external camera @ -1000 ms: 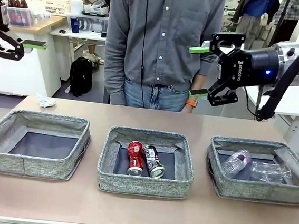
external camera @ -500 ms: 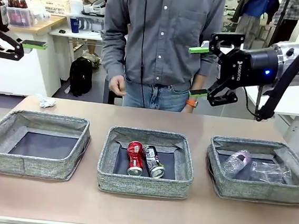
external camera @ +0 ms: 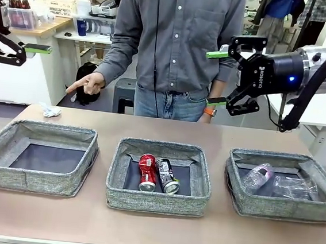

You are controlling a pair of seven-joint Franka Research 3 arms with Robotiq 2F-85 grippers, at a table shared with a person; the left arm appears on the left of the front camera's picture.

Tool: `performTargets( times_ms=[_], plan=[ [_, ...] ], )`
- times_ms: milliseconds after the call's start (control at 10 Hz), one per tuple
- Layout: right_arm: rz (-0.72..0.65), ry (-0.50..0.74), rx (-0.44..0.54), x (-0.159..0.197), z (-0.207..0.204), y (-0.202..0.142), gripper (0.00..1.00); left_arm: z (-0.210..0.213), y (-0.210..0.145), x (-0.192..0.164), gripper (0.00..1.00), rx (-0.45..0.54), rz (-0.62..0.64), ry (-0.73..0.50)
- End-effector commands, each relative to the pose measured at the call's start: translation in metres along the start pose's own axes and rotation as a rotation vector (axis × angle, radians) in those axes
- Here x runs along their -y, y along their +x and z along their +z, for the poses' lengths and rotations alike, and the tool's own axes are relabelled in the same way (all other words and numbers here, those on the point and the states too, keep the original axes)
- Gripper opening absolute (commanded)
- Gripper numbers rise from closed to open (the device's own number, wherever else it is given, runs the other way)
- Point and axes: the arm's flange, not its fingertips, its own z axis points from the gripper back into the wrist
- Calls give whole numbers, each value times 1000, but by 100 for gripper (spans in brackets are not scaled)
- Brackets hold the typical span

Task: Sort the waste into the appropriate baskets.
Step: Pick up the waste item pointed out by the person.

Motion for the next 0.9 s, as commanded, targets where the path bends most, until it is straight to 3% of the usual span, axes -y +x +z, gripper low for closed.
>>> performTargets(
  times_ms=[0,300,400,500,600,800],
  plan=[
    [-1,-7,-9,-3,1,0,100,-2,-1,4,100,-1,5,-22],
    [-1,-7,-9,-3,1,0,100,0,0,0,100,0,0,0],
    [-1,-7,-9,-3,1,0,100,1,1,0,100,-90,-63,31],
    [-1,-7,-9,-3,1,0,100,1,9,-4,100,-52,-177,207],
    [-1,-7,-9,-3,1,0,100,-1,28,-12,100,31,-250,469],
    [-1,-7,-9,-3,1,0,100,-7,57,-27,100,64,-294,822]
  ],
)
